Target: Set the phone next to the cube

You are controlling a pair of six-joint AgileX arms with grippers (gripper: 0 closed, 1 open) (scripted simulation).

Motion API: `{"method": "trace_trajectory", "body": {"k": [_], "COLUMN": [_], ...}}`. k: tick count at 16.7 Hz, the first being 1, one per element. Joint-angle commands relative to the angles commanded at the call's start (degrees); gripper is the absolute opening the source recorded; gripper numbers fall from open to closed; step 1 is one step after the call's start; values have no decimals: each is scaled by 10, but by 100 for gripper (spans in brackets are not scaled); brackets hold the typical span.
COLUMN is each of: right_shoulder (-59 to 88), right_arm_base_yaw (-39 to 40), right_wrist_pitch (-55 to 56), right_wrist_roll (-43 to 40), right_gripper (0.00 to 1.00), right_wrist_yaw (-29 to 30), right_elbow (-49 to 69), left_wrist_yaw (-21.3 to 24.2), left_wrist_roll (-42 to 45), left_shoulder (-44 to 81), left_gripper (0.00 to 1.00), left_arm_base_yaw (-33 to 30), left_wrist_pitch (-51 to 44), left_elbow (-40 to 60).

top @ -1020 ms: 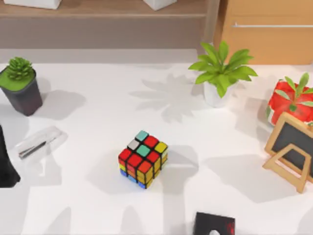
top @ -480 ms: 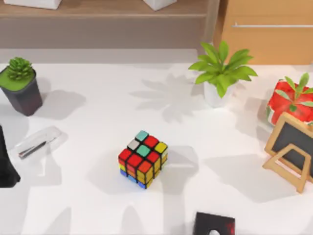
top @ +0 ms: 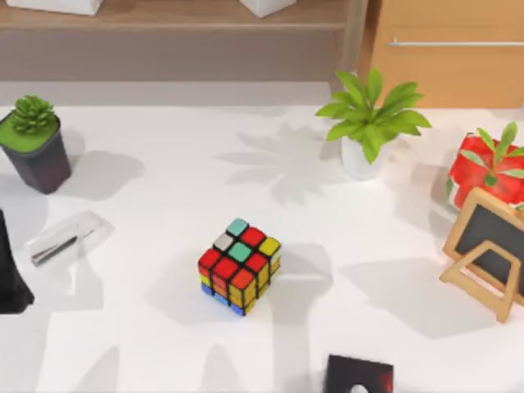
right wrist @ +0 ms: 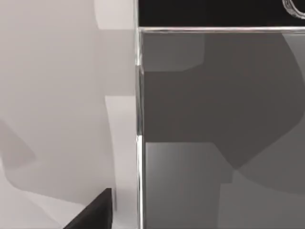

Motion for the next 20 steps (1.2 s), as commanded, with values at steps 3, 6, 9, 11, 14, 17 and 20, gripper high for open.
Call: {"method": "trace_trajectory", "body": {"k": [3, 6, 9, 11, 14, 17, 20], "right_shoulder": [0, 0, 0, 0, 0, 0, 0], "right_arm_base_yaw": [0, 0, 0, 0, 0, 0, 0], "right_wrist_pitch": [0, 0, 0, 0, 0, 0, 0], "right_wrist_roll": [0, 0, 0, 0, 0, 0, 0], "right_gripper": [70, 47, 25, 10, 0, 0, 0], "right_wrist_yaw": [0, 0, 0, 0, 0, 0, 0], "right_elbow": [0, 0, 0, 0, 0, 0, 0], "left_wrist_yaw": [0, 0, 0, 0, 0, 0, 0], "left_wrist_roll": [0, 0, 0, 0, 0, 0, 0], "left_shoulder": [0, 0, 0, 0, 0, 0, 0], "left_gripper": [100, 100, 100, 100, 100, 100, 100], "left_arm_base_yaw": [0, 0, 0, 0, 0, 0, 0], "left_wrist_pitch": [0, 0, 0, 0, 0, 0, 0], "left_elbow": [0, 0, 0, 0, 0, 0, 0]}}
